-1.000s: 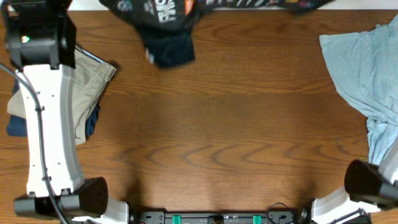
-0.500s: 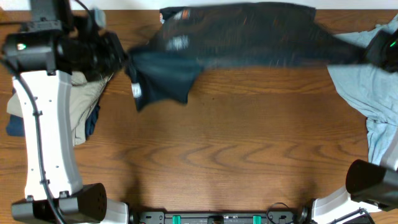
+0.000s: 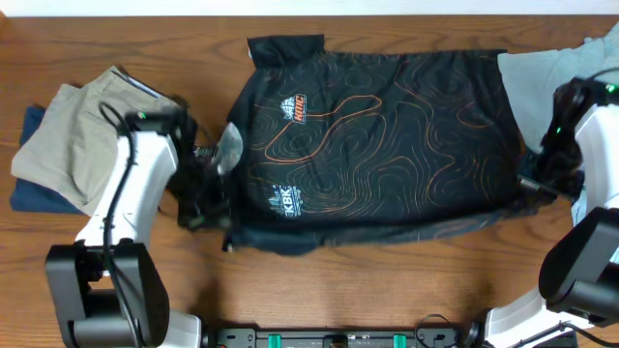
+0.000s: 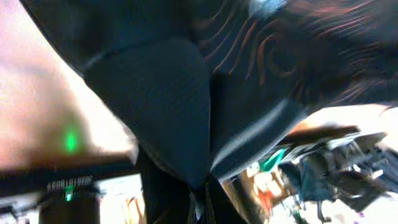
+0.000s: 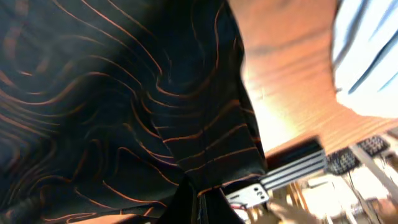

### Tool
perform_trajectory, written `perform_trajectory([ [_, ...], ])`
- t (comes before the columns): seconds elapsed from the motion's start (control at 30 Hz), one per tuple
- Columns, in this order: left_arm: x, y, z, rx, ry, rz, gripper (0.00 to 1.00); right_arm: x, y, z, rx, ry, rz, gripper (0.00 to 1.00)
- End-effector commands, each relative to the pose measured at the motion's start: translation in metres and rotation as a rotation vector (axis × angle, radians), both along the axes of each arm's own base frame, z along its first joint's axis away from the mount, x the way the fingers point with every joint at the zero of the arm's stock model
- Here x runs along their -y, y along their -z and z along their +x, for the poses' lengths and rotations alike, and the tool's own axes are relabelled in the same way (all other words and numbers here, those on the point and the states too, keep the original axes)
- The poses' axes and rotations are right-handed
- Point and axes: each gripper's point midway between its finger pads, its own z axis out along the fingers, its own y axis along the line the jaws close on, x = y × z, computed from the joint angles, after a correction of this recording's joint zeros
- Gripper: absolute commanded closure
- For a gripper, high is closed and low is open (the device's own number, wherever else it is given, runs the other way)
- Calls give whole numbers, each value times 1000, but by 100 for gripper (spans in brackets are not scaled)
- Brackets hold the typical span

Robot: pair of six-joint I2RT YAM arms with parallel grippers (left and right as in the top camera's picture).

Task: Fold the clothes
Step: 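Lay the jersey back down flat with both grippers pulling toward the robot, then grasp the jersey's near hem corners with both grippers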

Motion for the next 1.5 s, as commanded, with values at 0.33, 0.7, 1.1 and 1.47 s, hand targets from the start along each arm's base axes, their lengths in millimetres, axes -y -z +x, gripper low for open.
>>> perform_trajectory([
  [0.33,-12,-5,-27,123,23,71,94,6,8,-29,-20,63,-83,99],
  [0.7,-13,-17,82,558,-208,96,94,15,13,46,316,78,-97,99],
  [1.1,-14,18,151,662,-255,84,94,7,18,104,549,31,-95,99],
  [1.47,-10,37,129,539,-229,93,27,2,38,106,564,-12,-111,43],
])
